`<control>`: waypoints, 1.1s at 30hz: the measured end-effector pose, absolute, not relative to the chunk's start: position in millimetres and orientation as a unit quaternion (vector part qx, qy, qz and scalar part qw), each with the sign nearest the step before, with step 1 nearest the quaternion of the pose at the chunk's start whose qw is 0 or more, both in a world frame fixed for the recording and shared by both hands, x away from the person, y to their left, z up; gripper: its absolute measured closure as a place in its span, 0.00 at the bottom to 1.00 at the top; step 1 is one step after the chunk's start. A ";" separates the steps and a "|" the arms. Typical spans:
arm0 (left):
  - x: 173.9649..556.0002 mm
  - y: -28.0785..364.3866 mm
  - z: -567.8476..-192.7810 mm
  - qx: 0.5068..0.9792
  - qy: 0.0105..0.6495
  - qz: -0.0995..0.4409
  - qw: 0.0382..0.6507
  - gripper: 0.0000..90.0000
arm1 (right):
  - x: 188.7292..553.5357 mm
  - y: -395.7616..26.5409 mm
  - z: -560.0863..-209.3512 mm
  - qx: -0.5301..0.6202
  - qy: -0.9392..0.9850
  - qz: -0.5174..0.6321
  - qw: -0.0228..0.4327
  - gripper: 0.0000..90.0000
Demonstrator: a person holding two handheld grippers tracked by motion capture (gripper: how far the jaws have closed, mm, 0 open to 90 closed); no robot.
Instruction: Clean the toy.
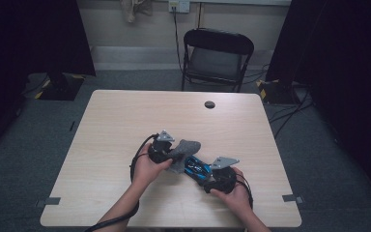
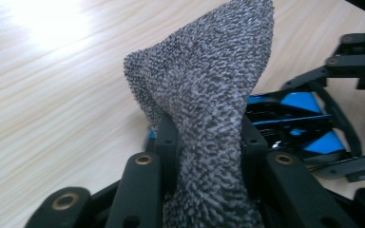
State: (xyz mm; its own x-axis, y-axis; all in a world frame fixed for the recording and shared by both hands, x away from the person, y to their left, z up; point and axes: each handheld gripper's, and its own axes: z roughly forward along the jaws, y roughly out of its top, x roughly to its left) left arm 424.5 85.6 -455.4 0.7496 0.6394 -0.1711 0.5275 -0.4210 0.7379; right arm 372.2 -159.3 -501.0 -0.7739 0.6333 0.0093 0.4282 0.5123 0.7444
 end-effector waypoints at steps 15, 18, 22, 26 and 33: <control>413.6 76.3 -448.4 0.837 0.332 0.032 0.434 0.77 | 372.3 -159.2 -501.0 0.309 0.859 0.386 0.133 0.27; 406.9 64.2 -443.0 0.840 0.315 0.014 0.441 0.79 | 372.3 -159.3 -501.0 0.309 0.859 0.385 0.133 0.27; 398.9 45.2 -445.6 0.853 0.292 0.002 0.432 0.79 | 372.3 -159.3 -501.0 0.309 0.859 0.385 0.133 0.27; 394.9 34.4 -455.4 0.863 0.282 0.003 0.419 0.79 | 372.3 -159.3 -501.0 0.308 0.860 0.385 0.133 0.27; 399.0 39.8 -456.2 0.856 0.297 0.007 0.422 0.79 | 372.3 -159.3 -501.0 0.308 0.860 0.385 0.133 0.27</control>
State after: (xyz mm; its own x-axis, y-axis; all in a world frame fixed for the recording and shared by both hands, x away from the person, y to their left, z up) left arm 399.0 39.8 -456.2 0.8231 0.5148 -0.2397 0.5036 -0.4667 0.7271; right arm 372.3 -159.3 -501.0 -0.7747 0.6322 0.0080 0.4270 0.5138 0.7441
